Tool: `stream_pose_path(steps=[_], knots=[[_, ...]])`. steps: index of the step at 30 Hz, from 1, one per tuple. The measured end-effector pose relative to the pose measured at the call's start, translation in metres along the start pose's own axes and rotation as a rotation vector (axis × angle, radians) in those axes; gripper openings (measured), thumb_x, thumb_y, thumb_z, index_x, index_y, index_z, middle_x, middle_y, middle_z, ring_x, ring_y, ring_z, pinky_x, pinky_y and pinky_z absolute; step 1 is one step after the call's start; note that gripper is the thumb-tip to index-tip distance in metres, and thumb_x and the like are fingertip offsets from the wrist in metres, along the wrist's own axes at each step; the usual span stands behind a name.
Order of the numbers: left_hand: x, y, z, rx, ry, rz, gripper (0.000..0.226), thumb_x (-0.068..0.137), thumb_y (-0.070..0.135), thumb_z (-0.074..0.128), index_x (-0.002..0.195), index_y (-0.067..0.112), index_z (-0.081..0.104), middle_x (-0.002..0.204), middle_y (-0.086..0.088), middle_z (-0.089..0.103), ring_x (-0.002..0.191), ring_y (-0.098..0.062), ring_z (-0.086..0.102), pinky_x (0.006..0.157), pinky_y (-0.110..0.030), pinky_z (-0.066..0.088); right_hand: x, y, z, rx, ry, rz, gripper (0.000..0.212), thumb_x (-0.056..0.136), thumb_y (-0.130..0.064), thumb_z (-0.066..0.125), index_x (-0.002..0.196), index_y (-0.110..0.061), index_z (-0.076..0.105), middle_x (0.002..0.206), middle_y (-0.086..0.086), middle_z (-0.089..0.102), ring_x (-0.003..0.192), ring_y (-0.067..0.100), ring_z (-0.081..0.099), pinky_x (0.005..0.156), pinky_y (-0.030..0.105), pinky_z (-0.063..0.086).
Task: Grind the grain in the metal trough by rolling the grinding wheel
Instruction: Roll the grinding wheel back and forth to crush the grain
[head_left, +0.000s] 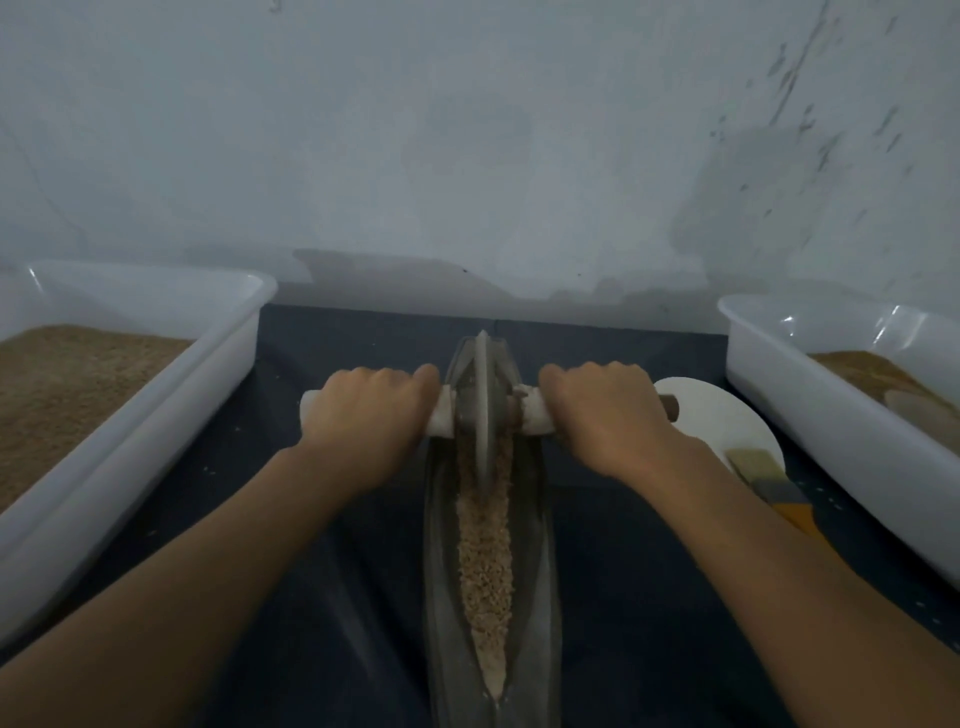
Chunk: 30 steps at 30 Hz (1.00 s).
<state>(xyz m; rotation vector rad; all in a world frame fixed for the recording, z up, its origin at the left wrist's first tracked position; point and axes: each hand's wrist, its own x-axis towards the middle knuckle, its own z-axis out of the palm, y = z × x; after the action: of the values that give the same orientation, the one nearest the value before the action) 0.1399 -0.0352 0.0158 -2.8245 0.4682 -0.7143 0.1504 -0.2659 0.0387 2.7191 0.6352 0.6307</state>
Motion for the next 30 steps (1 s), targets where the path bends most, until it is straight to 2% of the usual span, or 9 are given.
stream_pose_path(steps=[3,7,9,12,17,21,25,27,30], knots=[[-0.019,0.007,-0.019,0.007,-0.046,0.034,0.04,0.08,0.033,0.061,0.083,0.029,0.021,0.07,0.01,0.038,0.058,-0.017,0.036,0.054,-0.032,0.024,-0.027,-0.003,-0.007,0.104,-0.089,-0.012,0.032,0.081,-0.034,0.065,0.082,-0.024,0.034,0.062,-0.008,0.034,0.054,0.015,0.036,0.05,0.03,0.028],[-0.049,0.011,-0.037,-0.114,-0.129,0.116,0.053,0.075,0.041,0.067,0.082,0.037,0.014,0.071,0.013,0.034,0.061,-0.01,0.039,0.057,-0.028,0.031,-0.068,-0.009,-0.02,0.13,-0.085,-0.086,0.044,0.071,-0.039,0.071,0.079,-0.033,0.028,0.059,-0.007,0.041,0.047,0.008,0.025,0.045,0.024,0.016],[-0.054,0.011,-0.038,-0.118,-0.136,0.126,0.052,0.073,0.04,0.068,0.084,0.038,0.017,0.07,0.013,0.035,0.061,-0.009,0.041,0.057,-0.029,0.037,-0.073,-0.01,-0.021,0.087,-0.097,-0.095,0.049,0.071,-0.038,0.07,0.079,-0.033,0.022,0.058,-0.007,0.04,0.047,0.011,0.03,0.044,0.026,0.015],[-0.044,0.009,-0.033,-0.053,-0.099,0.083,0.048,0.075,0.035,0.064,0.081,0.033,0.017,0.066,0.011,0.032,0.057,-0.013,0.036,0.054,-0.032,0.029,-0.057,-0.009,-0.019,0.081,-0.066,-0.062,0.045,0.074,-0.037,0.069,0.08,-0.03,0.026,0.066,-0.005,0.051,0.05,0.014,0.034,0.045,0.026,0.011],[0.0,0.001,-0.009,-0.018,-0.061,0.055,0.034,0.08,0.024,0.059,0.083,0.024,0.025,0.074,0.006,0.05,0.067,-0.025,0.056,0.055,-0.035,0.03,-0.009,0.0,0.003,0.051,-0.027,0.047,0.037,0.08,-0.029,0.066,0.082,-0.024,0.029,0.06,-0.008,0.028,0.048,0.014,0.024,0.046,0.029,0.013],[0.02,-0.004,0.0,0.022,-0.062,0.039,0.029,0.082,0.024,0.058,0.087,0.021,0.03,0.083,0.001,0.059,0.07,-0.028,0.058,0.056,-0.035,0.033,0.008,0.005,0.012,0.01,0.022,0.046,0.041,0.077,-0.026,0.07,0.082,-0.02,0.03,0.067,0.001,0.052,0.054,0.022,0.033,0.051,0.032,0.022],[-0.001,0.005,-0.016,0.006,-0.102,0.038,0.027,0.085,0.025,0.057,0.091,0.022,0.031,0.087,0.003,0.058,0.076,-0.026,0.059,0.06,-0.036,0.039,-0.011,-0.004,0.001,-0.012,0.009,0.051,0.039,0.078,-0.023,0.069,0.081,-0.021,0.03,0.06,-0.006,0.034,0.051,0.019,0.034,0.051,0.031,0.025],[-0.018,0.01,-0.03,-0.035,-0.162,0.073,0.03,0.085,0.029,0.059,0.095,0.026,0.031,0.093,0.005,0.057,0.081,-0.021,0.06,0.065,-0.034,0.04,-0.033,-0.009,-0.008,0.069,-0.038,0.044,0.041,0.077,-0.026,0.07,0.083,-0.025,0.03,0.064,-0.006,0.045,0.054,0.02,0.045,0.053,0.032,0.029],[-0.049,0.018,-0.056,-0.086,-0.175,0.172,0.048,0.065,0.032,0.077,0.092,0.028,0.038,0.084,0.008,0.057,0.071,-0.016,0.06,0.06,-0.033,0.047,-0.068,-0.017,-0.025,0.105,-0.052,-0.016,0.052,0.052,-0.025,0.084,0.081,-0.026,0.041,0.064,-0.001,0.057,0.05,0.021,0.057,0.045,0.031,0.035]])
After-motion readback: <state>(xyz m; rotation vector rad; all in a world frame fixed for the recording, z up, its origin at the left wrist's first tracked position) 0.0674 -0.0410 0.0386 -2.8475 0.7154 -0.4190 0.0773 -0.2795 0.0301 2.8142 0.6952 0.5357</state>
